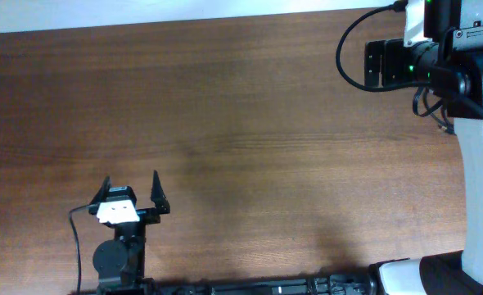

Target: Untangle cables

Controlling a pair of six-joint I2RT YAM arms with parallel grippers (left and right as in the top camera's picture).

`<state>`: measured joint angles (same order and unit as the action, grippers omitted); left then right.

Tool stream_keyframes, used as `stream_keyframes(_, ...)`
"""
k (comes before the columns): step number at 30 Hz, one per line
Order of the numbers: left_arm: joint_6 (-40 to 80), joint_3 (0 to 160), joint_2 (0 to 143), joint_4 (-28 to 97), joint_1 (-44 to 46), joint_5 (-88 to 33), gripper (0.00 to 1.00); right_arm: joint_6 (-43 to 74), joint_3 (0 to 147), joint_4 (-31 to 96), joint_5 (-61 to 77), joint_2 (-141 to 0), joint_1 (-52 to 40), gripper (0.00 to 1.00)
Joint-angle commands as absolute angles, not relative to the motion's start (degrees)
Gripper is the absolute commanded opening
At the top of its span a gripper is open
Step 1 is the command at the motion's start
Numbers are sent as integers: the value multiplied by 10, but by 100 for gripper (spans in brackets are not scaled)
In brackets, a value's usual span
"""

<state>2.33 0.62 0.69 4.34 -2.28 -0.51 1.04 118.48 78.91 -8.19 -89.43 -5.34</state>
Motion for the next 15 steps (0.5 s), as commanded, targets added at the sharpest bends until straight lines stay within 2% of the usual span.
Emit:
stream_keyframes(1, 2, 5, 3, 46, -24, -35, 99, 9, 1183, 789, -93, -896, -56, 99)
stream_keyframes(15, 6, 5, 3, 47, -24, -26, 99, 9, 1183, 789, -93, -896, -56, 99)
